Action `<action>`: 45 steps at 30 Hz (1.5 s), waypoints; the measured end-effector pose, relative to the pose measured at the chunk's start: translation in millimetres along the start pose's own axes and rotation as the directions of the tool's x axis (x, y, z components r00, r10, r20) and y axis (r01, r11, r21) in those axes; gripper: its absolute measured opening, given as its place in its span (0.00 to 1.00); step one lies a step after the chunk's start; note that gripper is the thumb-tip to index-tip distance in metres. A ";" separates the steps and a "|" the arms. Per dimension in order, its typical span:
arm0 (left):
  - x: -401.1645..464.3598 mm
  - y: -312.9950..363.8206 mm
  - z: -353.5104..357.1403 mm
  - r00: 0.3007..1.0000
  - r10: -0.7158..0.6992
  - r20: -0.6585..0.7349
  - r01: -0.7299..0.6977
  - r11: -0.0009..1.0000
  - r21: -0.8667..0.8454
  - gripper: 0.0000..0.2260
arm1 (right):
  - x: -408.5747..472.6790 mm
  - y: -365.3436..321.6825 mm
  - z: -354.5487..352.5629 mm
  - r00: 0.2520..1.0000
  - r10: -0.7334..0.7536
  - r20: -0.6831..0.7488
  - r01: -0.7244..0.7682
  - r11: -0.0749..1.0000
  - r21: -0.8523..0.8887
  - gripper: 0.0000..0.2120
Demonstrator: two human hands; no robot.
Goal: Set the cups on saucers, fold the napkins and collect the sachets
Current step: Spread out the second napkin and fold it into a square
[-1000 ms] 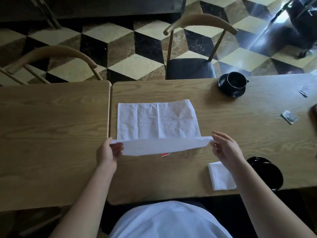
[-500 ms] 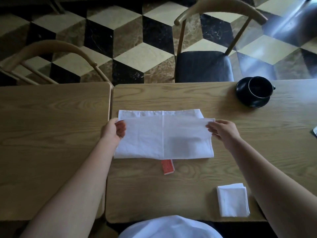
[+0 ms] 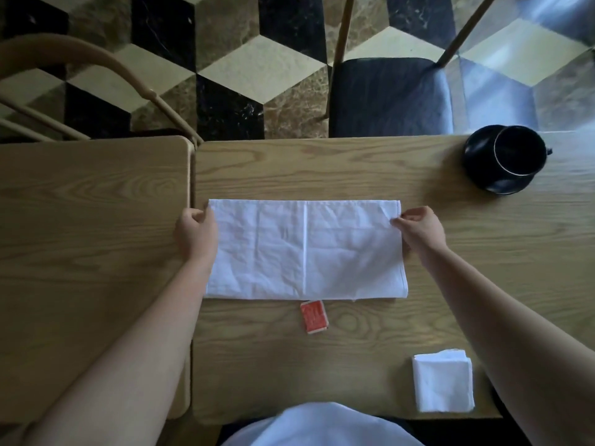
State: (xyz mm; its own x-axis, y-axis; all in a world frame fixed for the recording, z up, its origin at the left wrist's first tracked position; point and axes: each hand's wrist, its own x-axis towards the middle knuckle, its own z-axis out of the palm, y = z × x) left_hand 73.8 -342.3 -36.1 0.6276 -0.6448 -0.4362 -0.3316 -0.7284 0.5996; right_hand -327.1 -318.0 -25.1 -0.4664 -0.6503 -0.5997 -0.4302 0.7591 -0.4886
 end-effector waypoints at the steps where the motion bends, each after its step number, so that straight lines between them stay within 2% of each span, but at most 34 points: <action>1: -5.5 -12.9 -0.8 0.995 0.098 -0.001 -0.097 0.984 0.146 0.09 | -1.7 1.4 -0.9 1.000 0.021 0.009 -0.021 0.999 -0.025 0.12; 3: -21.3 -37.4 -3.7 0.989 0.138 0.060 -0.150 0.943 0.299 0.12 | -7.1 3.2 -2.5 0.992 0.100 0.081 -0.099 0.995 -0.008 0.18; 5: -36.5 -57.9 -9.8 0.995 0.054 0.081 -0.078 0.937 0.341 0.17 | -16.4 10.1 -4.3 0.977 0.157 0.143 -0.152 0.987 -0.045 0.24; 7: -50.7 -73.8 -15.3 0.995 -0.031 0.094 0.001 0.953 0.302 0.18 | -31.8 25.3 -3.8 0.974 0.164 0.155 -0.136 0.975 -0.174 0.25; 9: -63.0 -88.2 -20.7 0.984 -0.099 0.150 0.072 0.982 0.175 0.16 | -47.6 43.6 -1.3 0.973 0.174 0.151 -0.141 0.968 -0.207 0.24; 11: -72.8 -99.8 -26.5 0.970 -0.125 0.206 0.110 0.991 0.082 0.14 | -59.7 58.0 0.9 0.969 0.170 0.177 -0.149 0.981 -0.128 0.20; 14: -80.5 -104.4 -36.7 0.961 -0.153 0.229 0.161 0.987 -0.018 0.18 | -73.2 65.8 -2.2 0.968 0.167 0.190 -0.184 0.980 0.079 0.16; 16: -83.7 -98.1 -44.7 0.944 -0.172 0.280 0.242 0.940 -0.239 0.07 | -80.1 66.3 -7.5 0.975 0.132 0.178 -0.160 0.976 0.151 0.17; 17: -85.4 -93.4 -48.6 0.936 -0.186 0.297 0.285 0.897 -0.337 0.04 | -83.3 65.1 -10.7 0.980 0.107 0.167 -0.136 0.975 0.178 0.16; 18: -86.6 -89.5 -52.4 0.937 -0.187 0.293 0.299 0.865 -0.402 0.05 | -86.4 63.9 -14.1 0.984 0.081 0.156 -0.115 0.969 0.221 0.13; 21: -93.2 -84.9 -62.3 0.962 -0.118 0.247 0.228 0.846 -0.481 0.07 | -94.8 63.6 -22.1 0.991 0.054 0.119 -0.099 0.906 0.412 0.10; 24: -105.0 -98.1 -65.3 0.974 -0.069 0.216 0.159 0.886 -0.436 0.06 | -106.8 75.5 -22.5 0.995 0.082 0.055 -0.097 0.906 0.411 0.11; 27: -119.1 -131.7 -60.9 0.957 -0.111 0.268 0.177 0.955 -0.237 0.06 | -120.7 98.7 -12.6 0.981 0.181 0.064 -0.192 0.933 0.304 0.11; 29: -126.9 -150.5 -56.5 0.928 -0.207 0.310 0.269 0.947 -0.173 0.07 | -129.1 109.3 -5.3 0.958 0.249 0.144 -0.281 0.918 0.280 0.05; 31: -134.5 -157.0 -53.5 0.887 -0.311 0.342 0.395 0.895 -0.210 0.06 | -134.4 113.2 -0.2 0.934 0.287 0.213 -0.351 0.853 0.386 0.08; 33: -143.2 -156.5 -53.3 0.843 -0.373 0.389 0.489 0.831 -0.264 0.04 | -140.4 110.4 3.0 0.922 0.318 0.222 -0.388 0.753 0.531 0.10; 36: -162.0 -150.1 -59.9 0.730 -0.373 0.573 0.619 0.716 -0.322 0.03 | -159.7 105.0 19.8 0.853 0.445 0.272 -0.506 0.578 0.640 0.10; 38: -177.2 -143.6 -64.9 0.633 -0.318 0.706 0.690 0.645 -0.328 0.01 | -184.1 105.1 39.2 0.767 0.463 0.445 -0.639 0.485 0.597 0.09; 39: -184.9 -139.7 -66.3 0.595 -0.281 0.753 0.706 0.632 -0.321 0.01 | -197.8 105.1 49.4 0.707 0.436 0.556 -0.707 0.457 0.540 0.13; 40: -192.7 -134.8 -66.1 0.563 -0.244 0.790 0.710 0.632 -0.310 0.03 | -212.1 104.1 58.4 0.638 0.396 0.661 -0.759 0.471 0.450 0.17; 42: -206.1 -124.8 -63.2 0.522 -0.179 0.834 0.692 0.660 -0.291 0.07 | -236.4 101.7 72.6 0.506 0.294 0.811 -0.769 0.579 0.270 0.28; 43: -211.4 -120.3 -61.6 0.511 -0.152 0.846 0.669 0.689 -0.280 0.08 | -246.2 99.2 78.2 0.471 0.255 0.845 -0.750 0.619 0.232 0.32; 45: -218.3 -112.7 -58.5 0.517 -0.115 0.848 0.580 0.776 -0.248 0.08 | -262.8 89.6 83.3 0.457 0.175 0.872 -0.731 0.633 0.256 0.29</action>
State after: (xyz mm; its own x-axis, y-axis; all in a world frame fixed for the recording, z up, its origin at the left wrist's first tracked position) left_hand 15.4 -105.9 30.8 -0.2345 -0.4463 -0.8636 0.2814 -0.8815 0.3791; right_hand -178.7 -76.6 36.0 0.3851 -0.1383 -0.9124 0.2668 0.9632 -0.0333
